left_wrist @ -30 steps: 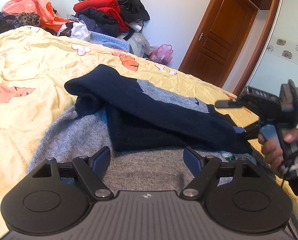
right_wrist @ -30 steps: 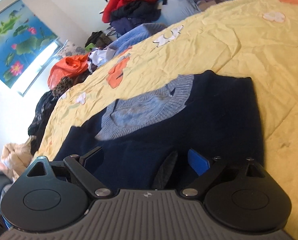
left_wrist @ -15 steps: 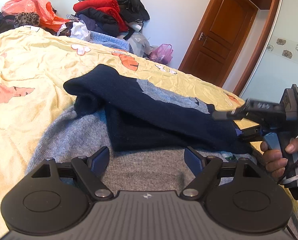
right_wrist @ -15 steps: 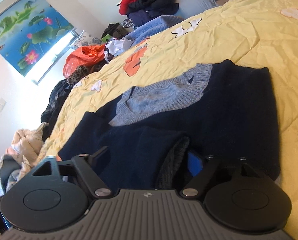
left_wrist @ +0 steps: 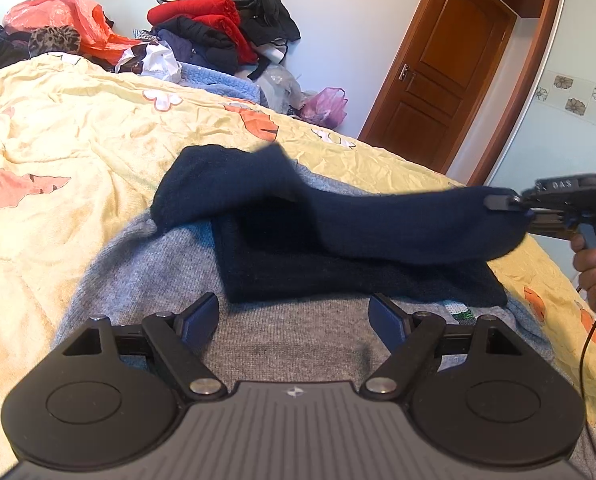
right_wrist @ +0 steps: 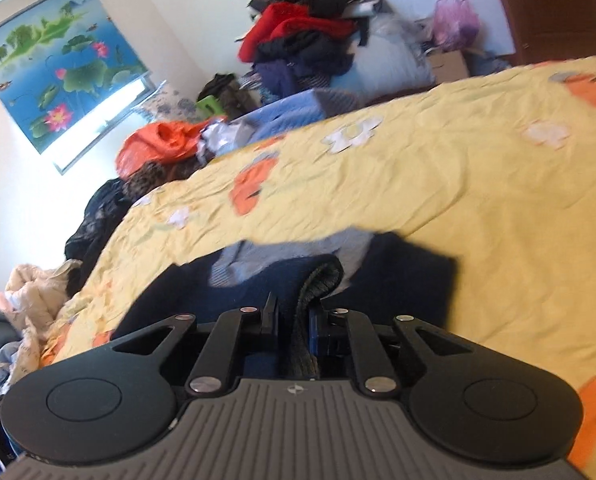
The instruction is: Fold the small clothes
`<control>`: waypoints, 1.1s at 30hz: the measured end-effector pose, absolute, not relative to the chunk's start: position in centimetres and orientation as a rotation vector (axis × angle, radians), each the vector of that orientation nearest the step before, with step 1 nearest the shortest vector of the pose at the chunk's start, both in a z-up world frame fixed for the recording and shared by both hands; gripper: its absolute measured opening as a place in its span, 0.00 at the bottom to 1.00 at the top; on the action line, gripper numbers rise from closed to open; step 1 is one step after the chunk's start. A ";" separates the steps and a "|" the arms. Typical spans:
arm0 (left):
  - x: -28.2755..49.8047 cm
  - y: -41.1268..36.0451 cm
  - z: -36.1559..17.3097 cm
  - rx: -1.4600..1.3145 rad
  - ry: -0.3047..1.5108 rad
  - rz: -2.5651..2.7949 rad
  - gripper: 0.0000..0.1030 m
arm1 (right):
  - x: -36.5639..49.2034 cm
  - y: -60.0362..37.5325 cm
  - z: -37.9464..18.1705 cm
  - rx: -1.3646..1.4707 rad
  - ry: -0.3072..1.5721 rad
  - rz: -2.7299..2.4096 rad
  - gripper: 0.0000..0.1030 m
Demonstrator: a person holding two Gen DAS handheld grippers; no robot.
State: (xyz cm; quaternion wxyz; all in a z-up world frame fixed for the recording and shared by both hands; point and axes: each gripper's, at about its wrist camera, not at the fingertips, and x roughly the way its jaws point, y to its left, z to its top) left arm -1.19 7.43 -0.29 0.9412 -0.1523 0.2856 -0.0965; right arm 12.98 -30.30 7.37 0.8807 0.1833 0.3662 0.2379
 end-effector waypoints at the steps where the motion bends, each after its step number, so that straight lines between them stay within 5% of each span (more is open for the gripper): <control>1: -1.2 7.4 -0.3 -0.312 0.582 -0.197 0.80 | 13.0 -31.3 7.2 0.382 0.770 0.470 0.21; 12: -1.2 7.2 -0.3 -0.293 0.586 -0.190 0.80 | 12.6 -31.9 2.3 0.385 0.869 0.402 0.21; 14: -1.3 7.2 -0.2 -0.288 0.587 -0.185 0.80 | 12.5 -32.4 2.4 0.402 0.853 0.361 0.29; 16: -1.5 6.7 0.4 -0.253 0.580 -0.146 0.80 | 11.8 -33.3 3.4 0.428 0.772 0.249 0.60; 17: -1.5 6.4 0.9 -0.223 0.570 -0.138 0.80 | 10.9 -33.5 4.4 0.417 0.689 0.207 0.62; 22: 2.3 3.8 3.7 -0.093 0.471 -0.182 0.80 | 8.5 -28.8 5.8 0.329 0.577 0.369 0.62; 27: 10.2 1.9 3.1 -0.078 0.566 -0.146 0.80 | 10.6 -23.2 1.7 0.181 0.698 0.382 0.62; 33: 12.1 3.1 0.4 -0.046 0.662 -0.154 0.81 | 9.7 -24.5 0.2 0.153 0.632 0.383 0.57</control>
